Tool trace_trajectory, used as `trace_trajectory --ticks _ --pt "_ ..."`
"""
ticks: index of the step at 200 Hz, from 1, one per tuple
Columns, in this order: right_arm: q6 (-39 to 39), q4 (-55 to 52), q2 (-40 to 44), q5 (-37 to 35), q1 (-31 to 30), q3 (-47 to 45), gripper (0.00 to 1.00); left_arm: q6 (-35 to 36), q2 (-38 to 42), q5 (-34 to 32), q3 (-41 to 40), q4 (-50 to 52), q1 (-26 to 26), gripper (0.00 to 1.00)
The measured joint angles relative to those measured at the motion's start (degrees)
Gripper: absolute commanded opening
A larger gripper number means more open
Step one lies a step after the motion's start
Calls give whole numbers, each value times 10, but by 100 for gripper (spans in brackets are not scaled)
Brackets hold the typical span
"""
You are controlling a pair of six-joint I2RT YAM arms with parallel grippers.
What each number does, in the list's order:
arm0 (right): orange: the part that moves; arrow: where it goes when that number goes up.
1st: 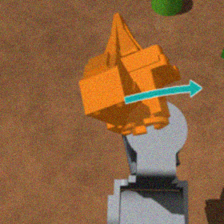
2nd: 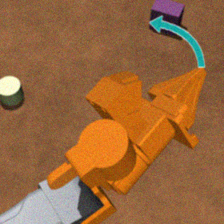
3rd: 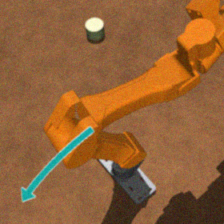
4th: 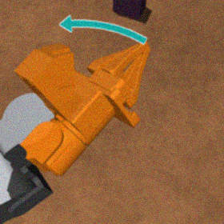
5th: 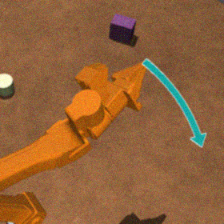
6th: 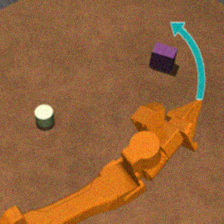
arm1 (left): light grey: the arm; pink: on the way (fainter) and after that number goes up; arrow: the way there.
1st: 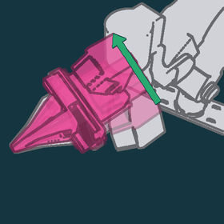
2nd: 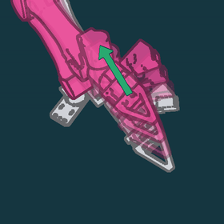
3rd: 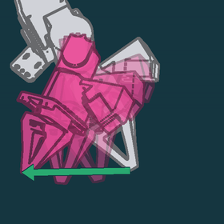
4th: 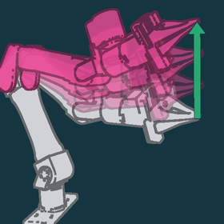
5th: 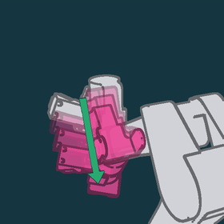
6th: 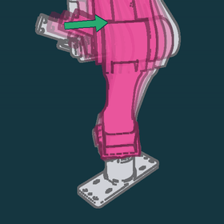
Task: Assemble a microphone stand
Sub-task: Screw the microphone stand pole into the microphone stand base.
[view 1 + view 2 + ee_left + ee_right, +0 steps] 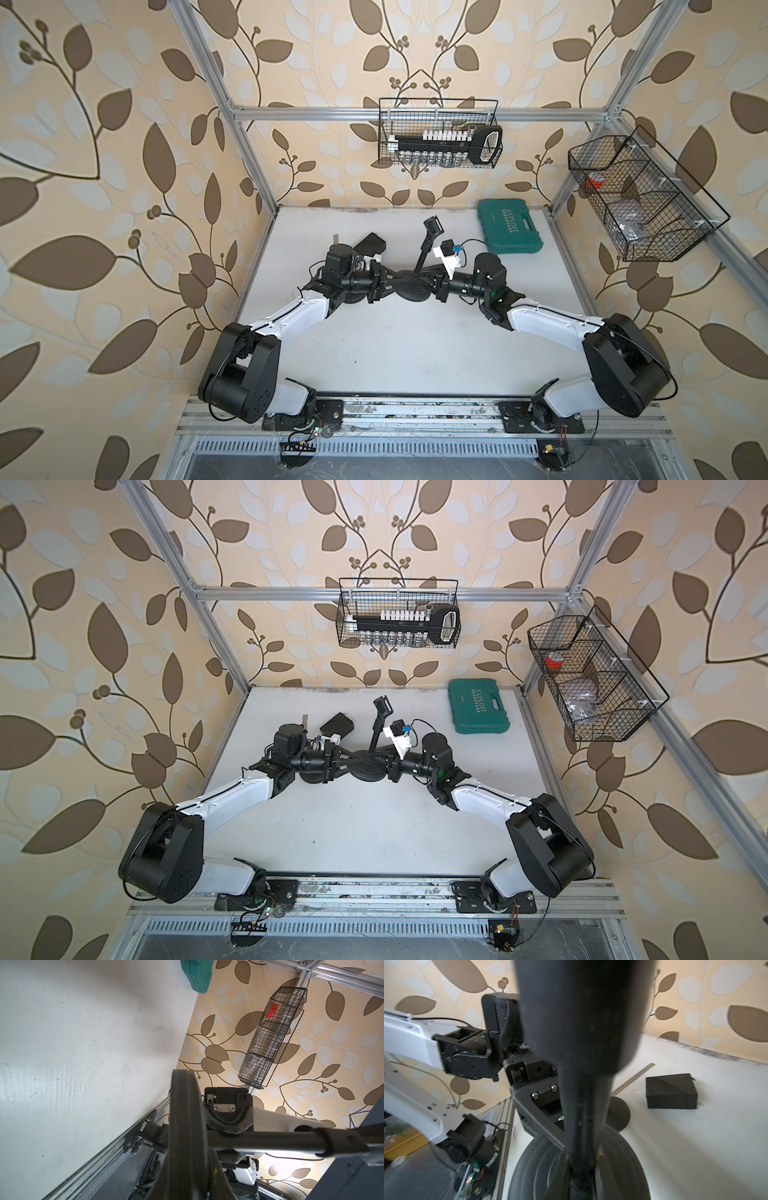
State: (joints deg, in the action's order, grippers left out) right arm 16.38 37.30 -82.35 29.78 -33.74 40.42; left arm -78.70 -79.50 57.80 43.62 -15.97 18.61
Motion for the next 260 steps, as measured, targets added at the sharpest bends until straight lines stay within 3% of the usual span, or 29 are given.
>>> trace_trajectory --ticks 35,65,83,104,122,145,192,230,260 --pt "49 -53 46 -285 -106 -10 0 0 -1 0 0 -2 -1 0" --pt "71 -95 45 -418 -157 7 0 0 -2 -12 -2 0 2 0" --pt "70 -104 46 -424 -157 11 35 0 -2 -12 -2 -1 2 0" --pt "53 -94 52 -349 -124 -6 69 -2 -4 -14 -2 -6 2 0" --pt "35 -78 64 -248 -65 -33 83 -2 -9 -14 -1 -6 2 0" --pt "-14 -78 70 -134 0 -44 83 -2 -15 -14 -1 -6 2 0" --pt "-54 -64 50 81 96 -33 73 -2 -16 -13 -1 -14 2 0" --pt "-57 -46 -6 199 105 3 73 -2 -16 -12 -2 -26 2 0" --pt "-61 -34 -33 250 105 26 72 -2 -16 -8 -7 -27 3 0"
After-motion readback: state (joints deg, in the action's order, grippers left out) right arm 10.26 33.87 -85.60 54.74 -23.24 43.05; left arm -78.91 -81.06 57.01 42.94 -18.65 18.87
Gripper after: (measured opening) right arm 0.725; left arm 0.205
